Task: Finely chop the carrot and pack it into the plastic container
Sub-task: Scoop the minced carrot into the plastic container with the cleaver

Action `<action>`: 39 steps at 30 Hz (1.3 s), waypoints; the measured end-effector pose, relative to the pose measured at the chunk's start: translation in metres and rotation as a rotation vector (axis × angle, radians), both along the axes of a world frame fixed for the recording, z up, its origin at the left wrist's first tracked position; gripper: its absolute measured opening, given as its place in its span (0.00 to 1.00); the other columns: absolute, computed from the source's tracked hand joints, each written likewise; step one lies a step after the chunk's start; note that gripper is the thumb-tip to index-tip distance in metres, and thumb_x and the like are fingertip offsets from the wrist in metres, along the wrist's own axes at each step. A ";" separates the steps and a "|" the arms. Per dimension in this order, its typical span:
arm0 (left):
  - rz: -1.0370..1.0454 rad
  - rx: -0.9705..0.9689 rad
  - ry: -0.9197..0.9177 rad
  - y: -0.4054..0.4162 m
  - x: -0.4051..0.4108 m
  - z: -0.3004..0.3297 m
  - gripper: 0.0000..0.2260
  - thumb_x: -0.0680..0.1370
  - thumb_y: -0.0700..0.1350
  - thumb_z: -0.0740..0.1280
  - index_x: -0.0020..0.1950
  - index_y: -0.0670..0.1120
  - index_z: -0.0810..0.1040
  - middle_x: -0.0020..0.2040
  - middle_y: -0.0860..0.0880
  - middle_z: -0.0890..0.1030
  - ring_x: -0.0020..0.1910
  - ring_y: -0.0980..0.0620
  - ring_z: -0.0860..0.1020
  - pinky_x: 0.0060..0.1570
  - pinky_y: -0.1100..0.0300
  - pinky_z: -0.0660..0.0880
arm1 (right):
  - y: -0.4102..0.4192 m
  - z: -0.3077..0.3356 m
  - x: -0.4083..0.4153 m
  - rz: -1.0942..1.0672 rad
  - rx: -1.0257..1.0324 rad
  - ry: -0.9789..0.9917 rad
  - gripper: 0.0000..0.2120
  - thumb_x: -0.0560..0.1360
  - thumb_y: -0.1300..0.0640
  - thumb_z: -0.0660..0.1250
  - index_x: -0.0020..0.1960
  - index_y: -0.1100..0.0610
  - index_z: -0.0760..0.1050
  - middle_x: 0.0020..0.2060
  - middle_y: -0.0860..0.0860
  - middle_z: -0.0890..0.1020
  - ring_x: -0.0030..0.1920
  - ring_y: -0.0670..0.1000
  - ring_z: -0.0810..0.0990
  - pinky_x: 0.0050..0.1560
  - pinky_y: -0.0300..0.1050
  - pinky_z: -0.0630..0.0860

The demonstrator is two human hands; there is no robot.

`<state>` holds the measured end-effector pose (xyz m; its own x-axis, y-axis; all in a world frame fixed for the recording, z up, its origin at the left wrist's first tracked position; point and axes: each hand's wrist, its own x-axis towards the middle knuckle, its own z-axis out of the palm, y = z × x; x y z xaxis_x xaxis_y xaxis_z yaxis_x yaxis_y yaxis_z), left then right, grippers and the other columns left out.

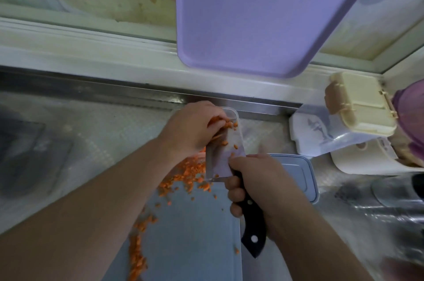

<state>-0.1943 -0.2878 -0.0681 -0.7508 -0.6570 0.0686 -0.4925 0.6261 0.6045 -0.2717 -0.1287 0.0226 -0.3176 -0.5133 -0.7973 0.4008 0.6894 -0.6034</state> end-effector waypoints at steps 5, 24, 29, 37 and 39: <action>0.072 -0.059 0.022 0.009 0.010 0.009 0.13 0.86 0.54 0.57 0.58 0.54 0.80 0.52 0.54 0.81 0.52 0.51 0.79 0.52 0.47 0.77 | -0.001 0.004 -0.011 0.040 0.017 0.004 0.08 0.83 0.59 0.60 0.45 0.57 0.69 0.26 0.52 0.70 0.21 0.49 0.66 0.23 0.41 0.66; -0.033 -0.156 0.058 0.008 0.013 0.005 0.12 0.86 0.50 0.62 0.66 0.54 0.80 0.60 0.55 0.80 0.60 0.52 0.75 0.61 0.53 0.73 | -0.003 0.003 -0.013 0.152 0.030 0.100 0.06 0.82 0.61 0.58 0.48 0.60 0.72 0.25 0.53 0.71 0.21 0.49 0.67 0.23 0.40 0.67; -0.053 -0.153 0.009 0.003 0.009 -0.005 0.07 0.82 0.46 0.67 0.55 0.51 0.85 0.52 0.55 0.82 0.54 0.50 0.78 0.54 0.52 0.75 | -0.001 0.001 -0.015 0.161 0.035 0.128 0.06 0.82 0.61 0.58 0.52 0.61 0.73 0.25 0.53 0.72 0.20 0.50 0.68 0.23 0.41 0.67; -0.062 -0.211 0.024 0.012 0.022 -0.003 0.05 0.83 0.47 0.66 0.57 0.51 0.81 0.55 0.54 0.78 0.56 0.50 0.75 0.57 0.51 0.74 | 0.000 0.000 -0.019 0.163 0.030 0.144 0.07 0.82 0.60 0.59 0.51 0.62 0.73 0.25 0.53 0.72 0.21 0.50 0.69 0.24 0.42 0.68; -0.016 -0.175 0.006 0.012 0.025 -0.004 0.06 0.82 0.44 0.67 0.57 0.50 0.82 0.56 0.54 0.79 0.58 0.50 0.75 0.60 0.48 0.74 | 0.003 0.000 -0.019 0.168 0.035 0.154 0.07 0.83 0.59 0.59 0.50 0.61 0.73 0.27 0.54 0.72 0.21 0.50 0.69 0.24 0.42 0.69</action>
